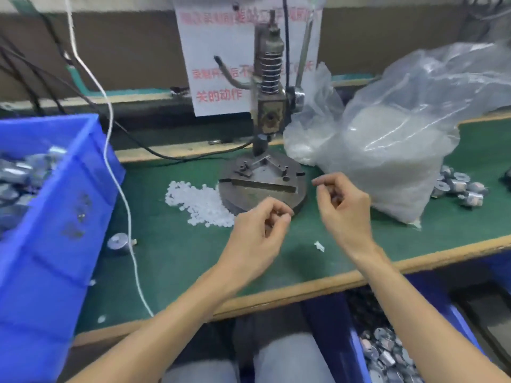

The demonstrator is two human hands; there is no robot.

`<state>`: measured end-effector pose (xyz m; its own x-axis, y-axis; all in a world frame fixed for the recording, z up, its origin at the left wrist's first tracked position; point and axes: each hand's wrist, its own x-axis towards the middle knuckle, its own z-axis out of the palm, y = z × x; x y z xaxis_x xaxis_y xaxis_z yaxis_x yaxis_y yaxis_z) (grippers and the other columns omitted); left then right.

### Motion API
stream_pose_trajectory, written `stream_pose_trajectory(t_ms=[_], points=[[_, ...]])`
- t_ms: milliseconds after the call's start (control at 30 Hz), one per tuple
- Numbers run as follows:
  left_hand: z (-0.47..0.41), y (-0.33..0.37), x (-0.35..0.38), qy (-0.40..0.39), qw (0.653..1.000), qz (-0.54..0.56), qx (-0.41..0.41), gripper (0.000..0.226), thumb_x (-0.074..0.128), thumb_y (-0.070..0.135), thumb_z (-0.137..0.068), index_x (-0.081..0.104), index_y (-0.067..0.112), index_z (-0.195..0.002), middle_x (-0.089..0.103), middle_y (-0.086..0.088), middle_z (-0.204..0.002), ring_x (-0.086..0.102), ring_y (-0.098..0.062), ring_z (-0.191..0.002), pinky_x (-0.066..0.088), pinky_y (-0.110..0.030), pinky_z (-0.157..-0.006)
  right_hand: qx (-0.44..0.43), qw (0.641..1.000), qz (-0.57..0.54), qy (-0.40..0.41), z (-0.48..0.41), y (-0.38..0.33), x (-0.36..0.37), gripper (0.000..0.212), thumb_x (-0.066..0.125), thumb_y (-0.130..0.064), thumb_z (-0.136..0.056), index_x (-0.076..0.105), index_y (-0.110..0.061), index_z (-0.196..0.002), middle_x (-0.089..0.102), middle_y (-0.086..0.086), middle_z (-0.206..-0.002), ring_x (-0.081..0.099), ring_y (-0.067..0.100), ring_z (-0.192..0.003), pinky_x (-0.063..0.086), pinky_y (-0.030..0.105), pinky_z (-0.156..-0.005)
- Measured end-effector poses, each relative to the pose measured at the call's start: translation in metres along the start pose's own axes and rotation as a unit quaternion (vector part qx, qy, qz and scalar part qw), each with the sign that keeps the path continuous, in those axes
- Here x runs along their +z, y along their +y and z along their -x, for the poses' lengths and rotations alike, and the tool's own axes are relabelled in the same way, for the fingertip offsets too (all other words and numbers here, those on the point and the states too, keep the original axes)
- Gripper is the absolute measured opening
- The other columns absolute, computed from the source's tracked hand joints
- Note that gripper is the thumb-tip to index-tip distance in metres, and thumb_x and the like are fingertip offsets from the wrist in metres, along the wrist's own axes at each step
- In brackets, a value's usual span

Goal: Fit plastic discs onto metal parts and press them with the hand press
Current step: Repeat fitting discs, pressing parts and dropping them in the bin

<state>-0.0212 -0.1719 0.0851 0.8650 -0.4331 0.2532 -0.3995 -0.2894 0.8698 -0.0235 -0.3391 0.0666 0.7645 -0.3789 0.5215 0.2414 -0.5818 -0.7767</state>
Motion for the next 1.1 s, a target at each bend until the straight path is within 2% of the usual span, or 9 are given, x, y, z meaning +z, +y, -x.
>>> stream_pose_trajectory(t_ms=[133,233,300,433,600,733,867,1033,1100], points=[[0.009,0.001,-0.068,0.08,0.994,-0.073,-0.025,0.016,0.055,0.011,-0.09,0.055,0.023,-0.079,0.051,0.009,-0.058,0.043,-0.004,-0.051,0.035,-0.014,-0.053,-0.102,0.99,-0.047,-0.084,-0.013,-0.061,0.07,0.013,0.053,-0.009,-0.084,0.064,-0.015,-0.086,0.053,-0.008,-0.058,0.046,0.006,-0.053,0.035,0.012,-0.054],[0.018,0.01,-0.11,0.128,0.979,-0.15,-0.055,0.018,0.051,0.01,-0.087,0.049,0.021,-0.072,0.052,0.006,-0.059,0.049,-0.015,-0.061,0.041,-0.032,-0.063,-0.186,0.969,-0.07,-0.145,-0.019,-0.114,0.118,0.015,0.052,-0.008,-0.083,0.066,-0.008,-0.088,0.055,-0.007,-0.061,0.047,0.009,-0.058,0.037,0.016,-0.056],[0.024,0.017,-0.142,0.139,0.967,-0.193,-0.087,0.022,0.049,0.012,-0.086,0.039,0.025,-0.07,0.049,0.008,-0.063,0.05,-0.022,-0.069,0.038,-0.036,-0.061,-0.229,0.952,-0.089,-0.18,-0.023,-0.148,0.148,0.015,0.052,-0.005,-0.084,0.066,-0.006,-0.089,0.053,-0.012,-0.063,0.047,0.008,-0.057,0.04,0.022,-0.058],[0.037,0.025,-0.222,0.048,0.932,-0.324,-0.156,0.011,0.05,0.022,-0.087,0.046,0.016,-0.095,0.062,-0.001,-0.086,0.056,-0.02,-0.08,0.047,-0.035,-0.07,-0.256,0.925,-0.111,-0.258,-0.028,-0.201,0.201,0.019,0.049,0.0,-0.087,0.065,-0.006,-0.094,0.052,-0.016,-0.062,0.048,0.013,-0.057,0.043,0.032,-0.062],[0.046,-0.013,-0.317,-0.059,0.83,-0.473,-0.29,0.019,0.052,0.02,-0.09,0.056,0.014,-0.107,0.056,0.002,-0.084,0.054,-0.021,-0.083,0.045,-0.032,-0.074,-0.296,0.856,-0.022,-0.422,-0.008,-0.237,0.26,0.023,0.042,-0.006,-0.091,0.061,-0.004,-0.105,0.06,0.007,-0.076,0.049,0.028,-0.073,0.047,0.041,-0.071],[0.075,-0.065,-0.359,-0.147,0.731,-0.495,-0.446,0.036,0.069,0.027,-0.08,0.061,0.015,-0.113,0.062,-0.003,-0.106,0.055,-0.02,-0.088,0.045,-0.027,-0.07,-0.325,0.766,0.135,-0.538,0.003,-0.248,0.297,0.024,0.043,-0.014,-0.09,0.061,-0.009,-0.106,0.062,0.015,-0.1,0.055,0.033,-0.093,0.045,0.037,-0.072],[0.093,-0.1,-0.362,-0.198,0.693,-0.518,-0.461,0.032,0.075,0.038,-0.069,0.069,0.019,-0.095,0.068,0.0,-0.093,0.059,-0.019,-0.08,0.047,-0.027,-0.066,-0.346,0.743,0.222,-0.528,0.003,-0.243,0.309,0.021,0.047,-0.024,-0.09,0.06,-0.014,-0.103,0.061,0.011,-0.106,0.055,0.033,-0.098,0.033,0.033,-0.069],[0.082,-0.118,-0.339,-0.3,0.614,-0.551,-0.479,0.037,0.063,0.038,-0.079,0.062,0.017,-0.109,0.061,0.0,-0.106,0.054,-0.022,-0.088,0.046,-0.032,-0.074,-0.355,0.743,0.224,-0.521,0.004,-0.241,0.311,0.021,0.047,-0.028,-0.091,0.06,-0.014,-0.1,0.062,0.008,-0.104,0.054,0.03,-0.095,0.031,0.032,-0.069],[0.082,-0.119,-0.337,-0.309,0.608,-0.554,-0.479,0.04,0.062,0.036,-0.081,0.058,0.015,-0.115,0.059,-0.003,-0.112,0.054,-0.024,-0.091,0.045,-0.032,-0.072,-0.358,0.743,0.229,-0.517,0.004,-0.241,0.311,0.022,0.047,-0.028,-0.092,0.06,-0.014,-0.102,0.062,0.008,-0.105,0.055,0.031,-0.098,0.031,0.033,-0.07]])
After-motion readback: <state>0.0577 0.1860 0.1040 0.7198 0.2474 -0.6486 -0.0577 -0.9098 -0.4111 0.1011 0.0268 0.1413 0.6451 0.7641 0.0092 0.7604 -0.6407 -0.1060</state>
